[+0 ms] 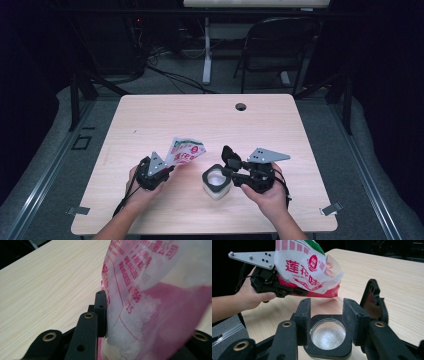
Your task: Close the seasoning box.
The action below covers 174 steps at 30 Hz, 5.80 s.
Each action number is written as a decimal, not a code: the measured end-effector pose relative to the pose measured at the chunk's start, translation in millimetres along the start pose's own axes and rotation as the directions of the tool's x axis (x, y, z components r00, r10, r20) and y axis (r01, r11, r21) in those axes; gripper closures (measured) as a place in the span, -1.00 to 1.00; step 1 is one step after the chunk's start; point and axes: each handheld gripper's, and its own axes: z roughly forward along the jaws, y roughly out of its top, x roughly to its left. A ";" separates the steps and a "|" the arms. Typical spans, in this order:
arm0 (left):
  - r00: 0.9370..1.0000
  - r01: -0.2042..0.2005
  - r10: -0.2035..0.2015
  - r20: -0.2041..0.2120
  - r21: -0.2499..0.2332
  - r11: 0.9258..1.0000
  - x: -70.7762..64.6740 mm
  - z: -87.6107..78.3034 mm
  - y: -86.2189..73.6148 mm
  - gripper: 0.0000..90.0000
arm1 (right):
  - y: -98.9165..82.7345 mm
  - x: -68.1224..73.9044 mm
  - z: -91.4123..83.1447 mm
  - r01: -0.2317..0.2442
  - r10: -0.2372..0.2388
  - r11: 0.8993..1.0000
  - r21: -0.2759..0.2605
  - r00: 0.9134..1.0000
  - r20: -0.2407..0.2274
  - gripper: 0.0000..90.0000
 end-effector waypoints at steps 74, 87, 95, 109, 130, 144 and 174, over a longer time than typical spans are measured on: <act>0.938 0.227 -0.212 -0.274 0.022 0.974 58.7 -10.9 -31.9 0.03 | 0.4 -27.9 -25.4 -0.071 0.078 0.995 -0.077 0.993 0.087 0.24; 0.943 0.236 -0.239 -0.231 -0.040 0.971 49.9 -19.5 -23.1 -0.23 | -3.3 -29.8 -18.3 -0.080 0.087 0.995 -0.067 0.991 0.101 0.17; 0.949 0.258 -0.267 -0.169 -0.075 0.963 39.9 -28.8 -13.2 -0.33 | -5.5 -28.4 -13.6 -0.064 0.068 0.997 -0.038 0.990 0.123 0.18; 0.987 0.122 -0.126 -0.102 -0.046 0.991 4.6 -27.7 -4.7 -0.33 | -8.9 -20.4 -8.0 0.025 -0.029 0.999 0.024 0.984 0.173 0.83; 0.999 -0.003 0.004 -0.046 0.026 1.000 -22.8 -9.5 -4.9 -0.33 | -12.0 4.6 1.4 0.161 -0.170 0.985 0.068 0.973 0.158 0.73; 1.000 -0.019 0.020 -0.021 0.032 0.999 -30.1 -3.8 -3.7 -0.32 | -15.1 12.4 5.3 0.194 -0.204 0.977 0.085 0.968 0.147 0.65; 0.998 0.019 -0.019 -0.053 0.009 1.000 -16.2 -9.5 -6.0 -0.29 | -23.3 26.8 23.6 0.238 -0.254 0.963 0.129 0.959 0.129 0.33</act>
